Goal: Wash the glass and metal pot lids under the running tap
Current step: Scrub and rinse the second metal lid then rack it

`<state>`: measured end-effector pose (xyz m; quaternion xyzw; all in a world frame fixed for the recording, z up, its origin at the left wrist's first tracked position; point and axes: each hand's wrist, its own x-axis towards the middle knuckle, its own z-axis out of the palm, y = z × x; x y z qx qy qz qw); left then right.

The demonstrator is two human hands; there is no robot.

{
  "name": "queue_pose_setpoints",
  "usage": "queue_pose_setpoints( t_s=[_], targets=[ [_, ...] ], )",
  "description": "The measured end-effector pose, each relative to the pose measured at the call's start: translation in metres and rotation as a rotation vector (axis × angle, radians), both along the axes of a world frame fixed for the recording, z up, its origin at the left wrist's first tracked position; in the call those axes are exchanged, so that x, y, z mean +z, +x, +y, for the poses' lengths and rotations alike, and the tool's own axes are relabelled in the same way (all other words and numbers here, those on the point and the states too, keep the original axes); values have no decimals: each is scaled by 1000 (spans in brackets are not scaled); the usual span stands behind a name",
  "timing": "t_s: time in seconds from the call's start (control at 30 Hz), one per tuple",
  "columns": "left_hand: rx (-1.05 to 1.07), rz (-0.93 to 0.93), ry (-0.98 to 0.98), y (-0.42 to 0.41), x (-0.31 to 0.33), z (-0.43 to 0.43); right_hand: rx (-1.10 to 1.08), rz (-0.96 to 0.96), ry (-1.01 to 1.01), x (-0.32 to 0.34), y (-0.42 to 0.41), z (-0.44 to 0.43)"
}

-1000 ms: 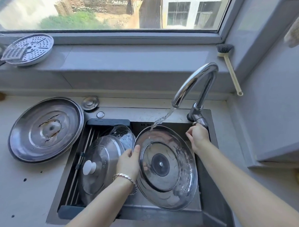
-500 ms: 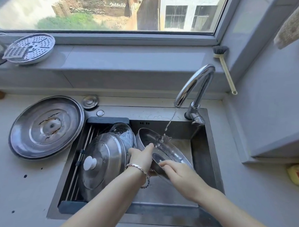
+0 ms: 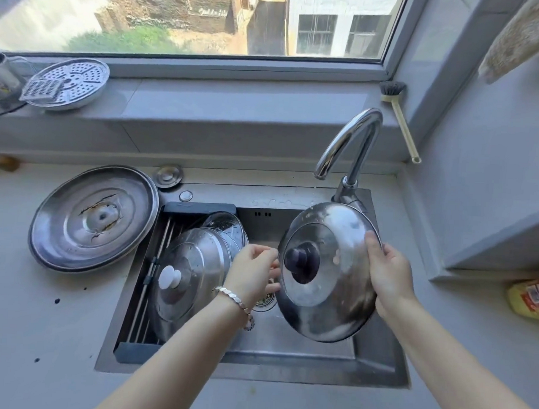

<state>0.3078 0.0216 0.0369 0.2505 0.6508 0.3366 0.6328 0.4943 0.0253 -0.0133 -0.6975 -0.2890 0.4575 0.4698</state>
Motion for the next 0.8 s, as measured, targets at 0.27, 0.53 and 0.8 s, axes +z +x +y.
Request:
queue_pose_setpoints(
  t_s=[0.27, 0.53, 0.8],
  targets=[
    [93, 140, -19, -34, -24, -26, -142, 266, -160, -3, 7, -12],
    [240, 140, -14, -70, -36, -42, -65, 358, -130, 13, 3, -23],
    [428, 280, 79, -131, -42, -53, 18, 520, -80, 34, -89, 10]
  ],
)
